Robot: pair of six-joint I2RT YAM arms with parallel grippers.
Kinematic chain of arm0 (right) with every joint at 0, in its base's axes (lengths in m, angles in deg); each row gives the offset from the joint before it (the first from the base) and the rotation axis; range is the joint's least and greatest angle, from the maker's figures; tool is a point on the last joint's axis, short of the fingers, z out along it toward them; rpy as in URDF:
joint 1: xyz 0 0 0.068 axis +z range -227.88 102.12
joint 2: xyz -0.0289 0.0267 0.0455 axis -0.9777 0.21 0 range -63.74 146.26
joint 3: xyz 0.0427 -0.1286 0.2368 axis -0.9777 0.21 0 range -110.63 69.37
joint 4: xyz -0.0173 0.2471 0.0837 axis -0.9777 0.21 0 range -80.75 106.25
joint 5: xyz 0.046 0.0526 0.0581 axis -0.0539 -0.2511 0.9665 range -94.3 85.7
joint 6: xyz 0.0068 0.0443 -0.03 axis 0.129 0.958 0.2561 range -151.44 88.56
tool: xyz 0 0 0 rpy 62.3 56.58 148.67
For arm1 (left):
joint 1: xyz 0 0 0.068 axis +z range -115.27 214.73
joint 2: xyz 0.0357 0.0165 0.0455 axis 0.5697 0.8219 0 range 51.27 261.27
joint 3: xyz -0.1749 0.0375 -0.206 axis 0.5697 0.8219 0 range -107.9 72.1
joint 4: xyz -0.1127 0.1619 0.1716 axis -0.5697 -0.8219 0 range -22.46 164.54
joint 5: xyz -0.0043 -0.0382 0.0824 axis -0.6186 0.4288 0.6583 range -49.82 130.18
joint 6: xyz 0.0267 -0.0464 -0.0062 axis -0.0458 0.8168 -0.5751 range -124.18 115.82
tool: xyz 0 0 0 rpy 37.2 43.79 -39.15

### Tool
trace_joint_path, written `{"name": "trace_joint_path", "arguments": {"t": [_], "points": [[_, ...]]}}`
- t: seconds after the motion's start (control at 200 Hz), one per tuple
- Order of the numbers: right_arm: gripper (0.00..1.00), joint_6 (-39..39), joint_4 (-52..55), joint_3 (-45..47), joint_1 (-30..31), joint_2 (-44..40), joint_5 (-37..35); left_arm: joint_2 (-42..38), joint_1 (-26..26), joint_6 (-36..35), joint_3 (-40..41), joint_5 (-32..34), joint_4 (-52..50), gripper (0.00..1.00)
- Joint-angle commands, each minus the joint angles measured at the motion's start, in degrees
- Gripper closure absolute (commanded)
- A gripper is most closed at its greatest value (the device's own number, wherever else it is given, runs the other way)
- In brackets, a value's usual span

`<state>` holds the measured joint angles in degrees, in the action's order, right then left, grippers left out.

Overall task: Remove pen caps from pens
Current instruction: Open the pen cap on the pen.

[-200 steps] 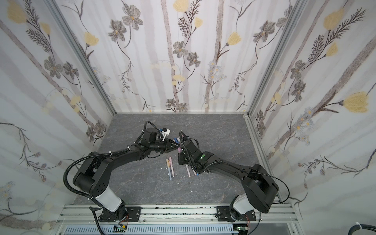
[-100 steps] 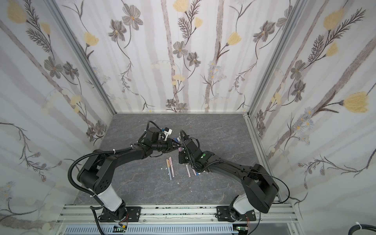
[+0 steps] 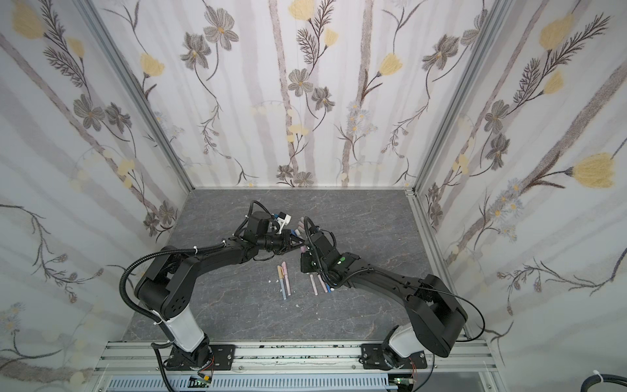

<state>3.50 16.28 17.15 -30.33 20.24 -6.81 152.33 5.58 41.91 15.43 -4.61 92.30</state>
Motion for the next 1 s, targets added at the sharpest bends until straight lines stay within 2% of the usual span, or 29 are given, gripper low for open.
{"name": "trace_joint_path", "arguments": {"t": [0.0, 0.1, 0.215, 0.425, 0.714, 0.999], "points": [[0.97, 0.1, -1.0, 0.3, 0.1, -0.9, 0.8, 0.3, 0.0, 0.1, -0.9, -0.8, 2.2, 1.0], [0.83, -0.1, -1.4, 0.9, 0.0, -2.0, 0.3, 0.5, 0.0, 0.7, -1.2, -0.9, 3.0, 1.0], [0.76, -0.4, -1.8, 1.2, -0.1, -2.2, 0.0, 0.6, 0.0, 1.4, -1.5, -1.3, 3.5, 1.0], [0.74, -0.4, -2.7, 1.1, -0.1, -1.4, 0.9, 0.1, 0.0, 1.4, -1.6, -1.2, 3.2, 1.0], [0.75, -0.5, -2.6, 1.2, -0.1, -0.5, 1.6, -0.7, 0.0, 1.9, -1.0, -0.9, 4.0, 1.0], [0.94, -0.5, -2.9, 1.0, -0.1, -0.5, 1.6, -0.7, 0.0, 1.8, -1.4, -0.7, 3.8, 1.0]]}}
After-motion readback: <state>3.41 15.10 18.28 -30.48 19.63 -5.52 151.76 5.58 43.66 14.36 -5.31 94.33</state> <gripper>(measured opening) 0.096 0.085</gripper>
